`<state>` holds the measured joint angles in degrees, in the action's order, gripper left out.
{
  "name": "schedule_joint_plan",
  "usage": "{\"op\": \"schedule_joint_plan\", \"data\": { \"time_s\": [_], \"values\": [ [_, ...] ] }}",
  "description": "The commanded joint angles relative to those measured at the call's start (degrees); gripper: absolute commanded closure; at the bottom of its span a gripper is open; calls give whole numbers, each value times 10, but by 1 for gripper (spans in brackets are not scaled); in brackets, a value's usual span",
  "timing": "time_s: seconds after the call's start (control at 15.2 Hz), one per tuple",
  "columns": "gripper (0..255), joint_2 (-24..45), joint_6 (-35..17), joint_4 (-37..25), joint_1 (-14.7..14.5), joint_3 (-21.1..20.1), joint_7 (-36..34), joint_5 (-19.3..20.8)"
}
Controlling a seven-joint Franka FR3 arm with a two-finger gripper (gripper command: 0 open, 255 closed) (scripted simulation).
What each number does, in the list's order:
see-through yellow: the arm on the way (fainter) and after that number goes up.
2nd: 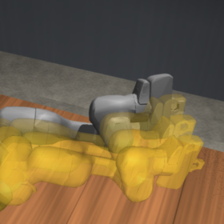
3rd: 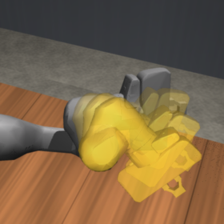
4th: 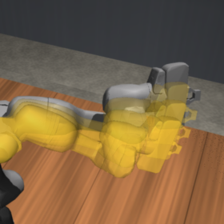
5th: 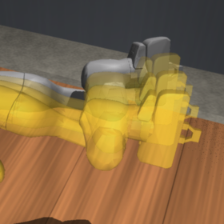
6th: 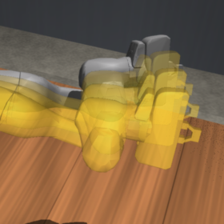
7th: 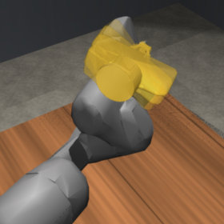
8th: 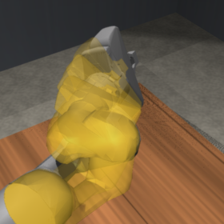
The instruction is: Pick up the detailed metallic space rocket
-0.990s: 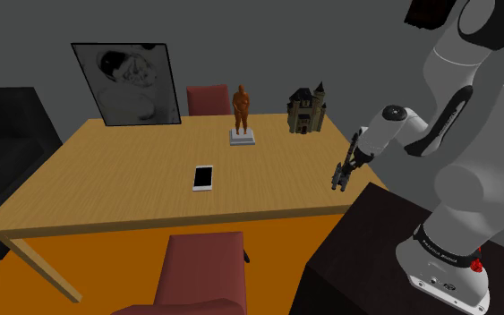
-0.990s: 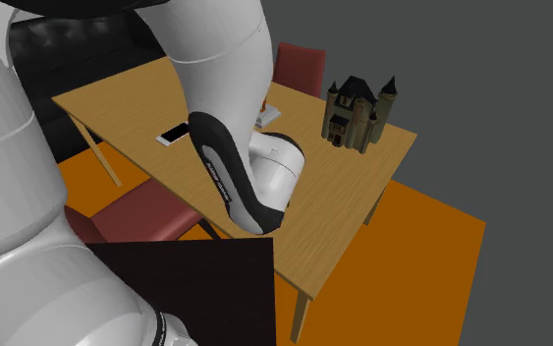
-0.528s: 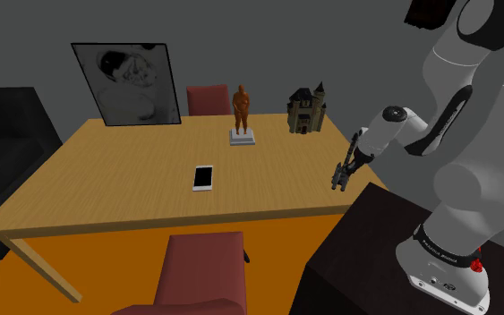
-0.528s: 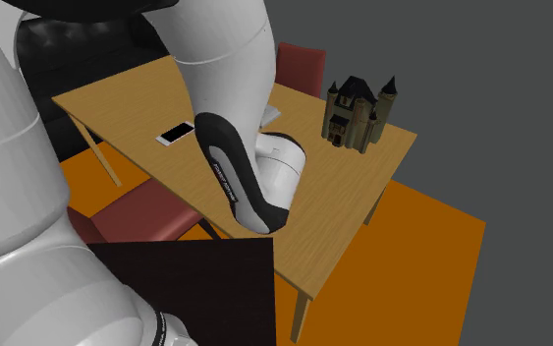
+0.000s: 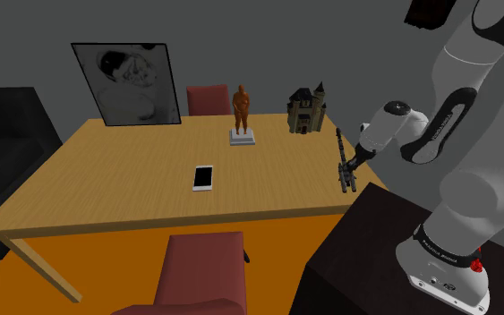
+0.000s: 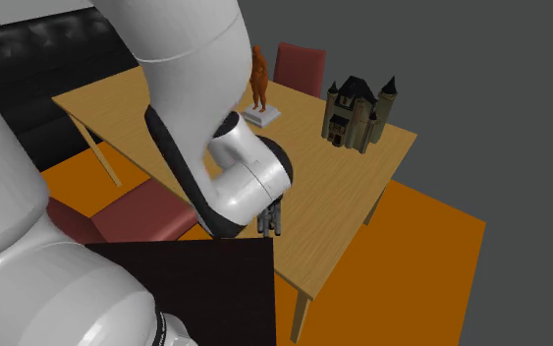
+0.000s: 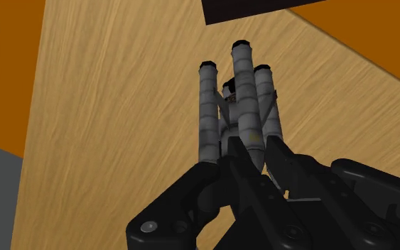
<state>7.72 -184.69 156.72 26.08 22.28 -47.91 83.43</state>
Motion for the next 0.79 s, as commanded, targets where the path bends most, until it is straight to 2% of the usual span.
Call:
{"op": "schedule_joint_plan", "data": {
  "time_s": [0.0, 0.13, 0.2, 0.33, 0.4, 0.53, 0.73],
  "values": [
    [255, -36, 15, 39, 24, -32, 169, -170],
    [255, -69, 30, 68, 65, -91, 288, -302],
    [255, -85, 38, 80, 70, -107, 344, -368],
    [255, -116, 56, 96, 51, -110, 430, -474],
    [255, -130, 66, 100, 38, -104, 457, -507],
    [255, -157, 91, 105, 7, -81, 485, -540],
    [255, -173, 105, 106, -5, -71, 495, -551]
  ]
}}
